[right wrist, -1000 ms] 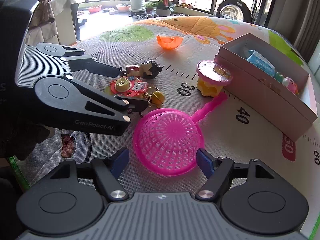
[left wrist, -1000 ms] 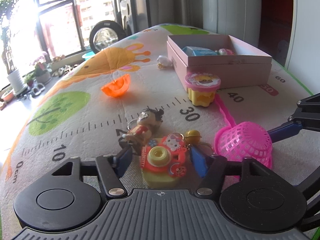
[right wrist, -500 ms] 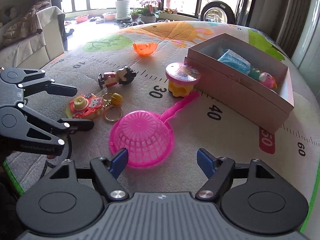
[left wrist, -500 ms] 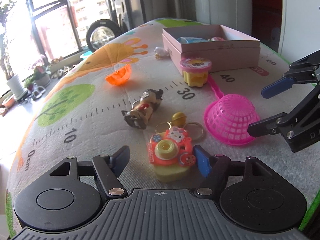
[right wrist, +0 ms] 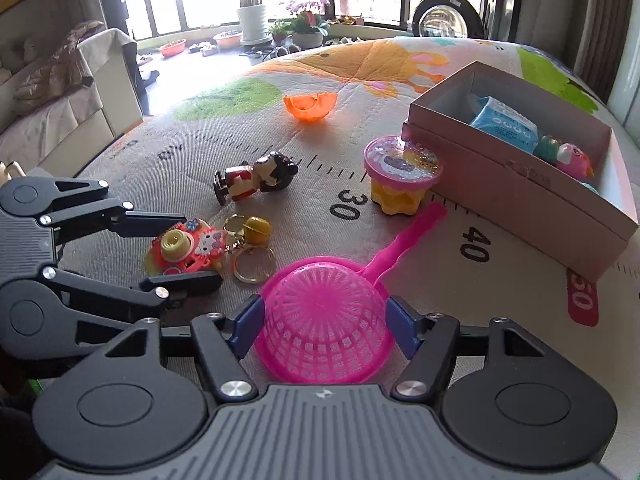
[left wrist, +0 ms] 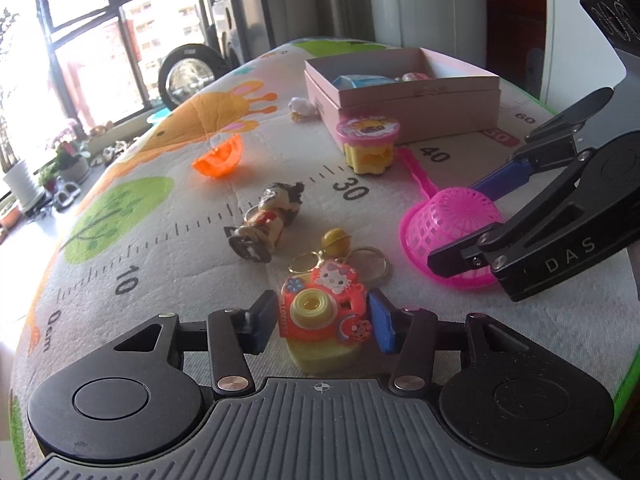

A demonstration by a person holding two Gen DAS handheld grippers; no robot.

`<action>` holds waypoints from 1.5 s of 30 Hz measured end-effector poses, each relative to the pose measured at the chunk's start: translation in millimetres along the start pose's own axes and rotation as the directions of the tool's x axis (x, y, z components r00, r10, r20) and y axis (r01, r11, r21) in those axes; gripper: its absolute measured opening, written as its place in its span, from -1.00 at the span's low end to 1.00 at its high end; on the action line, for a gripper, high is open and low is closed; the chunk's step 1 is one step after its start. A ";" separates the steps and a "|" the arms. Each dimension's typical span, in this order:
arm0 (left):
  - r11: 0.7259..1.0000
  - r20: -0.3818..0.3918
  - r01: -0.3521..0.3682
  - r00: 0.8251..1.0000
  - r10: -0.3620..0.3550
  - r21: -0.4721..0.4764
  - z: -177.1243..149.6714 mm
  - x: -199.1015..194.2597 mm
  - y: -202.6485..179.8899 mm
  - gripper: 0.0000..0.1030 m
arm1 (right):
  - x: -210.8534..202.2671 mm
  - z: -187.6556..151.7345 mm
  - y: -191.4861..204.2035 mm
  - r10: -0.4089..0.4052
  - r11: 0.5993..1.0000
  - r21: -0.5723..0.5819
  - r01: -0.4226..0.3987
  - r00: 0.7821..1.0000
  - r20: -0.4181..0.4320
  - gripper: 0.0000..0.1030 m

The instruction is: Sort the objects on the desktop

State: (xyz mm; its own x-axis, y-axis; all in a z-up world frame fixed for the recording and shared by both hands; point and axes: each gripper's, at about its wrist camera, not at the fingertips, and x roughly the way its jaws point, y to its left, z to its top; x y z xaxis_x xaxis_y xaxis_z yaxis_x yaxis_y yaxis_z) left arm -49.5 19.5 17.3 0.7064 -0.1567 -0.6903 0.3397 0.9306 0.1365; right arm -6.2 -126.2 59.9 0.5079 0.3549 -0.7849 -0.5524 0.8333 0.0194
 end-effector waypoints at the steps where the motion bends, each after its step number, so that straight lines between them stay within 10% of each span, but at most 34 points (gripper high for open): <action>1: 1.000 -0.001 0.008 1.000 -0.008 0.005 -1.4 -2.0 -0.8 0.06 | -2.4 -2.9 0.0 -0.012 1.000 -0.013 0.012 1.000 -0.002 0.31; 6: 1.000 -0.002 -0.023 1.000 0.023 -0.020 1.5 4.2 -0.2 0.41 | -1.7 -5.2 -2.9 -0.024 1.000 0.000 0.024 1.000 0.009 0.44; 16: 1.000 -0.007 -0.017 1.000 0.017 0.005 -0.2 -10.6 -14.7 -0.02 | -25.4 -14.0 -1.9 0.016 0.999 -0.050 -0.017 1.000 -0.016 0.30; 19: 1.000 0.045 0.027 0.999 -0.026 -0.008 18.9 -30.4 -12.2 -0.06 | -72.3 -9.1 -8.9 -0.021 0.995 -0.091 0.029 0.996 0.091 0.30; 25: 0.995 0.335 -0.067 0.941 0.040 0.069 112.8 -60.0 -12.7 -0.07 | -154.2 35.2 -52.7 -0.241 0.958 -0.054 0.283 0.889 0.389 0.30; 30: 0.996 0.431 -0.008 0.902 -0.030 0.087 198.7 -18.4 -24.9 0.01 | -143.7 61.7 -96.6 -0.335 0.933 0.014 0.359 0.854 0.398 0.30; 35: 1.000 0.323 0.007 0.946 -0.015 0.027 215.9 41.3 -23.4 0.51 | -113.8 70.9 -134.3 -0.356 0.932 0.051 0.360 0.872 0.336 0.30; 45: 0.991 0.151 -0.051 0.986 0.070 -0.124 93.3 43.9 22.6 0.86 | -21.7 94.5 -152.9 -0.185 0.983 0.043 0.180 0.964 0.193 0.30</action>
State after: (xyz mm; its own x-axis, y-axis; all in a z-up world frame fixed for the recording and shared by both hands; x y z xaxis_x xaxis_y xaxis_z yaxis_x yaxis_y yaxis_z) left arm 47.1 2.8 56.4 0.8142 -0.1397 -0.5636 0.2234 0.9713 0.0820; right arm 129.7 -221.3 132.5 0.7192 0.2697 -0.6403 -0.4231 0.9010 -0.0958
